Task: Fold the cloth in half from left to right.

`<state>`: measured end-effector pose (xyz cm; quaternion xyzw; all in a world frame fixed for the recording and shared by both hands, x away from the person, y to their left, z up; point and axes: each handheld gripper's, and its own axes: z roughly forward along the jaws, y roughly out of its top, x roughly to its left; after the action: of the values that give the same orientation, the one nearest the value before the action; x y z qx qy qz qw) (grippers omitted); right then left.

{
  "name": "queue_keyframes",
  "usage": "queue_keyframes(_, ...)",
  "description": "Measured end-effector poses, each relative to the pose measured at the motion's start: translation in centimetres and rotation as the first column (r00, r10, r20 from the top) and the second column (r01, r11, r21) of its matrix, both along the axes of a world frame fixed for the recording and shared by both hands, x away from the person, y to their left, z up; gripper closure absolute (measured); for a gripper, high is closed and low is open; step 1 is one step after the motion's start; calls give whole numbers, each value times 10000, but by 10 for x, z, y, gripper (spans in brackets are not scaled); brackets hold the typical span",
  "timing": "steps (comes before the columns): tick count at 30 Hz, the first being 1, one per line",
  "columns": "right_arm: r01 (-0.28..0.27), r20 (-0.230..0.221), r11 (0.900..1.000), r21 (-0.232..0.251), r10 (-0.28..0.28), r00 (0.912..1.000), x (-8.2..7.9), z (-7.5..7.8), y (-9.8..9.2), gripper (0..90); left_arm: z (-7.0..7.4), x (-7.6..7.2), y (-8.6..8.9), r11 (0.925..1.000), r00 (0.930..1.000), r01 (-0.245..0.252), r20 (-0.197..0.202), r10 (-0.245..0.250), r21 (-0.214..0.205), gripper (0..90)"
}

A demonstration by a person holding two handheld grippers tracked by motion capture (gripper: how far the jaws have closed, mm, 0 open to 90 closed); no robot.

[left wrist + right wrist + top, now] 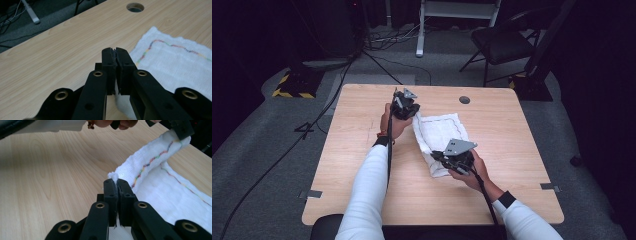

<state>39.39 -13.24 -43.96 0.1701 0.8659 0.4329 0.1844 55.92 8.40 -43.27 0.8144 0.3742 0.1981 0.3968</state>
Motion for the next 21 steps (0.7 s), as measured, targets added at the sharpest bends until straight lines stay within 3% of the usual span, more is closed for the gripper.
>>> queue_keyframes(5,391,-48,9992,130,-391,9992,2,1,-23,872,0,3,-21,9997,9998,200,-43,-199,105,861)
queue_keyframes(12,915,-72,9956,187,-914,9958,-2,5,-56,872,3,7,-47,9991,9991,430,-1,-430,-57,860)
queue_keyframes(15,1115,-141,9933,306,-1111,9937,-3,7,-69,872,2,7,-59,9982,9983,583,19,-584,166,860)
queue_keyframes(21,1290,-326,9916,-96,-1293,9911,-8,-2,-82,872,-4,10,-87,9954,9959,905,-70,-904,311,859)
